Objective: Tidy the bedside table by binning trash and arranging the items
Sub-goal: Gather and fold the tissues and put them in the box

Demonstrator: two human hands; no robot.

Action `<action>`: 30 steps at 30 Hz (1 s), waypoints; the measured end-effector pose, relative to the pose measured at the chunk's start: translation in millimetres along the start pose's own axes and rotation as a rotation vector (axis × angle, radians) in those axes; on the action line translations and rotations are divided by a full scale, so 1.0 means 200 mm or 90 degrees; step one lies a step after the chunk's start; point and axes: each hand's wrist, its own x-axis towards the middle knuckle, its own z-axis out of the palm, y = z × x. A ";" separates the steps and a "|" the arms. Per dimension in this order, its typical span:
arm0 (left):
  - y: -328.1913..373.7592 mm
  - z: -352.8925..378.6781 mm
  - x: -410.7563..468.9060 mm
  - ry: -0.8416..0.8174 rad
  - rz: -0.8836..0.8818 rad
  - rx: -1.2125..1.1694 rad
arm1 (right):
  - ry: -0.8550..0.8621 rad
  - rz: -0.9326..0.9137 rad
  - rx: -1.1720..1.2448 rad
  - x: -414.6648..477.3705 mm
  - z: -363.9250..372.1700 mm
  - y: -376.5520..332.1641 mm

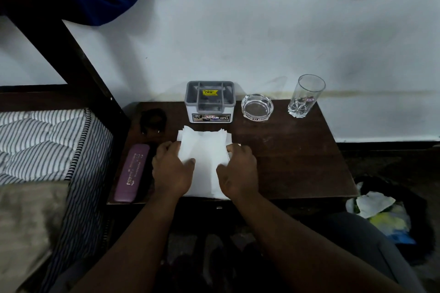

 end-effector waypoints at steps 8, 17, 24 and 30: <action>0.02 0.00 0.00 0.017 0.023 -0.072 | -0.011 0.008 0.053 0.00 0.00 -0.01; 0.04 0.01 -0.02 0.066 0.144 -0.045 | -0.002 -0.003 0.084 0.03 0.02 0.00; 0.04 0.02 -0.05 0.046 0.173 -0.076 | -0.003 -0.007 0.070 0.03 0.04 0.02; 0.07 0.01 -0.01 0.096 0.018 -0.280 | -0.012 0.006 0.082 0.04 0.04 0.03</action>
